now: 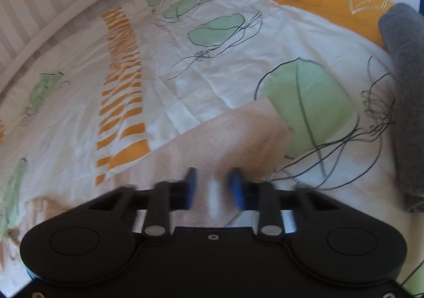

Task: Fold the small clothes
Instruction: 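Close the right tool on the ribbed sleeve cuff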

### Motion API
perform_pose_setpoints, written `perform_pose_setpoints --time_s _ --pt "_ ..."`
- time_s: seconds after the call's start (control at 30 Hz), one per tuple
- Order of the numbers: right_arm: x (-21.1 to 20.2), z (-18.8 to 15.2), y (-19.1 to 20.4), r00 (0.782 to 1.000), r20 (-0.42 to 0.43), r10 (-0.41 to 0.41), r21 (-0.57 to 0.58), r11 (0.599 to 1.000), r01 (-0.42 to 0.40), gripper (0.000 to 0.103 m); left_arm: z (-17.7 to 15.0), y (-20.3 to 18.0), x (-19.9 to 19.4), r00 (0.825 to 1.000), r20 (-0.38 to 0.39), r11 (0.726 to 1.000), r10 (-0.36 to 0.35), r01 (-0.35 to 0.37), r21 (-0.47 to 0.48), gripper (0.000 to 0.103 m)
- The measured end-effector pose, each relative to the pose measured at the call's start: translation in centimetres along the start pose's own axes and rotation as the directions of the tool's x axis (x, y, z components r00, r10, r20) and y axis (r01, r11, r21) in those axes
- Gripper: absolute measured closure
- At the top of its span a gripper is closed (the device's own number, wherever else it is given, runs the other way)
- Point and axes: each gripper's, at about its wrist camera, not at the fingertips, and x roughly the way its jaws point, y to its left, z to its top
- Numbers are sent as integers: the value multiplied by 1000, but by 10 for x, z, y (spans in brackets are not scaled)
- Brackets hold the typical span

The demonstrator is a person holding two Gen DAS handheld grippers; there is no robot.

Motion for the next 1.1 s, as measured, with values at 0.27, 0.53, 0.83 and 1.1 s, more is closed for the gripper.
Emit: perform_pose_setpoints --time_s 0.27,0.53,0.83,1.1 --pt "-54 6 48 985 160 68 -147 988 -44 92 5 28 -10 999 37 1000 4 -4 -18 13" --pt "-106 20 102 968 203 145 -269 959 -87 92 19 86 -11 996 89 998 9 -4 -56 13" --pt "-88 31 60 981 97 168 -164 975 -151 33 29 119 -1 989 144 995 -19 33 -96 13" --pt "-54 27 8 999 40 -28 -86 996 32 27 33 117 22 982 186 996 -28 42 -75 13"
